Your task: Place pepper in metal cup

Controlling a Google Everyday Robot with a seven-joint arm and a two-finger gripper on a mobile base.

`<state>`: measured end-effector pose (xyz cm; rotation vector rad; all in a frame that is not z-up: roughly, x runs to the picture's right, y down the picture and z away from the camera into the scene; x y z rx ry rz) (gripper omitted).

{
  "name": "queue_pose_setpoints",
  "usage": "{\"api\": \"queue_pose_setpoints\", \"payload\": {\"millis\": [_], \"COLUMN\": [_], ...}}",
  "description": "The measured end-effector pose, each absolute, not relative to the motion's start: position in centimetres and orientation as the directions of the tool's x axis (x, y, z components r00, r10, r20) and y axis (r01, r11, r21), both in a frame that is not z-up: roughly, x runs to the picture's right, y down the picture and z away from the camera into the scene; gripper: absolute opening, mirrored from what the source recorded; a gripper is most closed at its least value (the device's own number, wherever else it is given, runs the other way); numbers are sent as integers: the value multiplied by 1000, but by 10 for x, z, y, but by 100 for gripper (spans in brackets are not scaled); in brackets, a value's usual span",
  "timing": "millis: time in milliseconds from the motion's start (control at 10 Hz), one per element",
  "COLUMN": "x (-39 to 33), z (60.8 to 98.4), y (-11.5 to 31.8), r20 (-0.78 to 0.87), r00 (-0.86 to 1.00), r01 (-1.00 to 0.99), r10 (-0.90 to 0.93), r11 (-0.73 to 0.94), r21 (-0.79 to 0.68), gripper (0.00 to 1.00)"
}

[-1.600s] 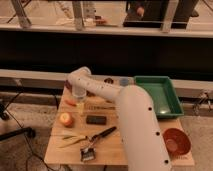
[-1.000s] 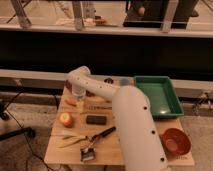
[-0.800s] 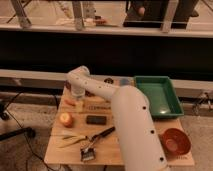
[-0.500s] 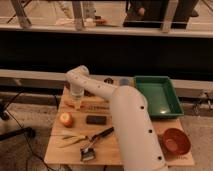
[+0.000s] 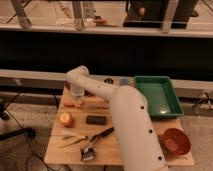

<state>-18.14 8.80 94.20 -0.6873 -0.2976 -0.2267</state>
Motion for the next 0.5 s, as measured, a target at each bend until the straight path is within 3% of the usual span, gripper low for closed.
{"api": "queue_pose_setpoints", "payload": {"millis": [500], "x": [-85], "z": [900], "y": [74], "r20": [305], "r00": [952], "r01": [190], "r10": [6], "r11": [769], "r21": [-610], "gripper": [0]}}
